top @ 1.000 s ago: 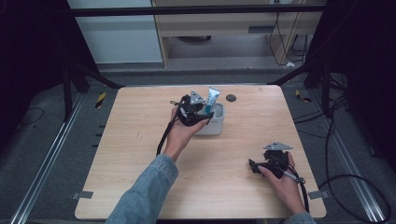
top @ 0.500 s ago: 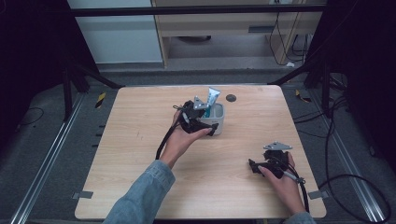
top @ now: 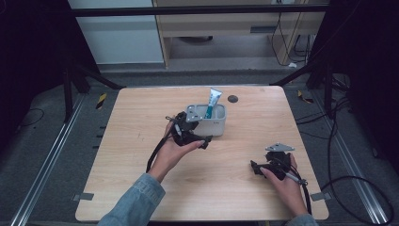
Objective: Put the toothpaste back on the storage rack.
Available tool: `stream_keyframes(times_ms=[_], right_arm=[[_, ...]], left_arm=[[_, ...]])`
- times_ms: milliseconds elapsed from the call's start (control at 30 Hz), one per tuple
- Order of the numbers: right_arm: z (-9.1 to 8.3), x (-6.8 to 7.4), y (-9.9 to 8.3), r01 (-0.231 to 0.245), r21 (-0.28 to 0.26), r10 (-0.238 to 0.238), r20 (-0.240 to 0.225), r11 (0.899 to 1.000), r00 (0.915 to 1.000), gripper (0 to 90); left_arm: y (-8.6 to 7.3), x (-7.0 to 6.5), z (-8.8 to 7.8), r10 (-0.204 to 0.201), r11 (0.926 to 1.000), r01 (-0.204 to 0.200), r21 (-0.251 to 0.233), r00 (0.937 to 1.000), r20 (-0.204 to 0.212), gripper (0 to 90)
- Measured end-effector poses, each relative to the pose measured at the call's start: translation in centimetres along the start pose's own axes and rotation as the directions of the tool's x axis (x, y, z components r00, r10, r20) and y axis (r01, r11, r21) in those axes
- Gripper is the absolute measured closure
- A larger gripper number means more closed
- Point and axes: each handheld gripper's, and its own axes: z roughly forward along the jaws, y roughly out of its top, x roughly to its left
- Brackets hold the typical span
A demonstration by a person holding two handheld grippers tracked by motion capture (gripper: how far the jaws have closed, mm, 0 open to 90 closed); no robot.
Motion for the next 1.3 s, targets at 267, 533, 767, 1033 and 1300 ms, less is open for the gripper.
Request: stream_keyframes(times_ms=[267, 533, 767, 1033, 1300], right_arm=[[0.0, 0.0, 0.0, 0.0, 0.0, 0.0, 0.0, 1.0, 1.0, 1.5], [0.0, 0.0, 0.0, -0.001, 0.0, 0.001, 0.001, 1.0, 1.0, 1.6], [0.0, 0.0, 0.0, -0.001, -0.001, 0.001, -0.001, 1.0, 1.0, 1.6], [0.0, 0.0, 0.0, -0.002, 0.0, 0.002, -0.001, 1.0, 1.0, 1.5], [0.0, 0.0, 0.0, -0.001, -0.001, 0.001, -0.001, 1.0, 1.0, 1.6]], left_arm=[[-3.1, 0.4, -1.2, -0.015, 0.9999, 0.015, 0.004, 0.9998, -0.012, 5.6], [-5.4, 2.4, -1.7, -0.051, 0.998, 0.053, 0.034, 0.998, -0.038, 5.7], [-7.0, 3.7, -2.0, -0.089, 0.9943, 0.092, 0.052, 0.994, -0.064, 5.2], [-8.4, 4.7, -2.3, -0.102, 0.9906, 0.109, 0.082, 0.9907, -0.089, 5.1], [-10.6, 5.7, -2.7, -0.121, 0.9858, 0.134, 0.101, 0.9855, -0.119, 5.1]])
